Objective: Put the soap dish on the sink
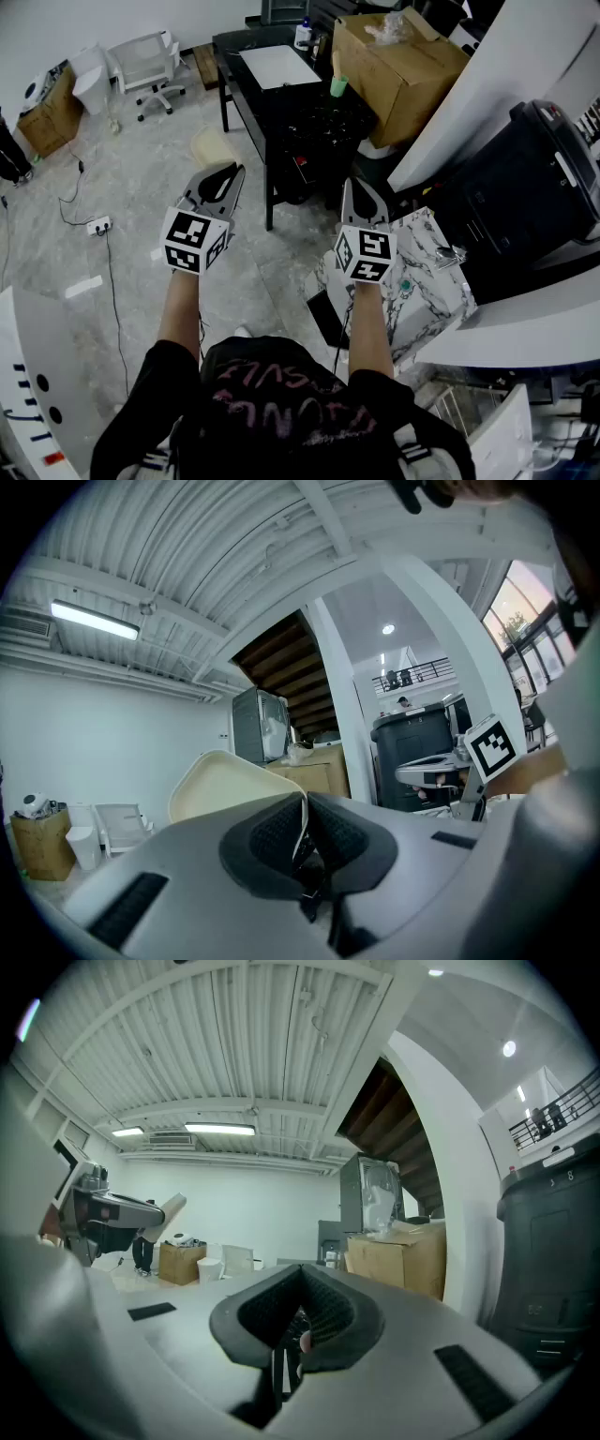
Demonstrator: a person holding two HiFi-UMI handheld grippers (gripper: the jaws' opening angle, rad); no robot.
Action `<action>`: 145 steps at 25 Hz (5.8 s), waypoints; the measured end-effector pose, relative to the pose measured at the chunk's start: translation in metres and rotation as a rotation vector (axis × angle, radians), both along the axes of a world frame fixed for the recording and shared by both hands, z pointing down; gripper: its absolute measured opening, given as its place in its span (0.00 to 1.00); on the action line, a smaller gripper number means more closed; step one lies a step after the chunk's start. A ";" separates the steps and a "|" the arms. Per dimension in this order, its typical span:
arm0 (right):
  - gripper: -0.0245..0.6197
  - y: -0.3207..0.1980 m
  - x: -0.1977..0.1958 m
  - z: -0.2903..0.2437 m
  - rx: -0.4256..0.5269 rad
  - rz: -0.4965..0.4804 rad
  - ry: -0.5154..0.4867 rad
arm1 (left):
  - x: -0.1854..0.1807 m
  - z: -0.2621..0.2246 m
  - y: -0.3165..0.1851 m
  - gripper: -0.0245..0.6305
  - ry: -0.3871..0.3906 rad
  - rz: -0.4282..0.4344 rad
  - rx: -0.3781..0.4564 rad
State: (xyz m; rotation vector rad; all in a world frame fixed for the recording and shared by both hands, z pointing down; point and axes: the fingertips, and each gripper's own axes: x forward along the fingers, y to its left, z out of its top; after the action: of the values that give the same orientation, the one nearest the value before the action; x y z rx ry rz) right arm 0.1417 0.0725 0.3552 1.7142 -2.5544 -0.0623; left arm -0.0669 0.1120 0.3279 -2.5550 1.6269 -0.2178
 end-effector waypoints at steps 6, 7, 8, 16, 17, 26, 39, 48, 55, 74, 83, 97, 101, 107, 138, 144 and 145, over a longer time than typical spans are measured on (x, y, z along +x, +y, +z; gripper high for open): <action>0.06 -0.001 -0.016 0.001 0.001 -0.013 0.008 | -0.010 0.001 0.000 0.08 0.001 -0.002 0.002; 0.06 -0.002 -0.017 0.001 0.000 -0.013 0.008 | -0.011 0.002 0.000 0.08 0.002 -0.002 0.002; 0.06 -0.002 -0.019 0.001 0.000 -0.012 0.010 | -0.013 0.002 0.000 0.08 0.003 -0.001 0.001; 0.06 -0.001 -0.033 0.006 0.001 -0.025 0.019 | -0.025 0.011 -0.001 0.08 0.012 0.002 -0.012; 0.06 -0.002 -0.037 0.007 -0.001 -0.026 0.018 | -0.027 0.012 -0.001 0.08 0.012 0.004 -0.014; 0.06 0.002 -0.069 0.016 -0.003 -0.018 0.036 | -0.053 0.022 0.002 0.08 0.012 0.023 -0.025; 0.06 -0.047 -0.090 0.025 -0.005 -0.001 0.032 | -0.073 0.037 -0.045 0.08 0.012 0.044 -0.046; 0.06 -0.122 -0.102 0.031 0.005 0.005 0.042 | -0.085 0.051 -0.121 0.08 0.004 0.050 -0.064; 0.06 -0.196 -0.104 0.045 -0.012 0.022 0.044 | -0.088 0.071 -0.194 0.08 -0.011 0.059 -0.104; 0.06 -0.400 -0.059 0.055 -0.051 0.045 0.063 | -0.042 0.071 -0.408 0.08 -0.048 0.099 -0.151; 0.06 -0.447 -0.043 0.061 -0.065 0.043 0.019 | -0.019 0.075 -0.453 0.08 -0.086 0.110 -0.172; 0.06 -0.482 -0.051 0.060 -0.076 0.089 0.031 | -0.014 0.073 -0.498 0.08 -0.086 0.196 -0.164; 0.06 -0.492 -0.051 0.060 -0.076 0.115 0.025 | -0.010 0.076 -0.511 0.08 -0.085 0.232 -0.167; 0.06 -0.501 -0.047 0.062 -0.087 0.140 -0.011 | -0.003 0.084 -0.525 0.08 -0.088 0.269 -0.182; 0.06 -0.506 -0.026 0.102 -0.160 0.172 0.032 | 0.043 0.260 -0.495 0.09 -0.338 0.439 -0.647; 0.06 -0.506 -0.021 0.110 -0.174 0.178 0.034 | 0.048 0.280 -0.497 0.10 -0.358 0.443 -0.643; 0.06 -0.506 -0.020 0.112 -0.177 0.179 0.034 | 0.048 0.282 -0.497 0.10 -0.361 0.441 -0.646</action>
State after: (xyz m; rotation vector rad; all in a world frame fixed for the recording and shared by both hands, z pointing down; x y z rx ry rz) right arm 0.1218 -0.4336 0.4669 1.8459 -2.2937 0.1379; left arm -0.0187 -0.3853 0.6101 -2.9753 0.9277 -1.2432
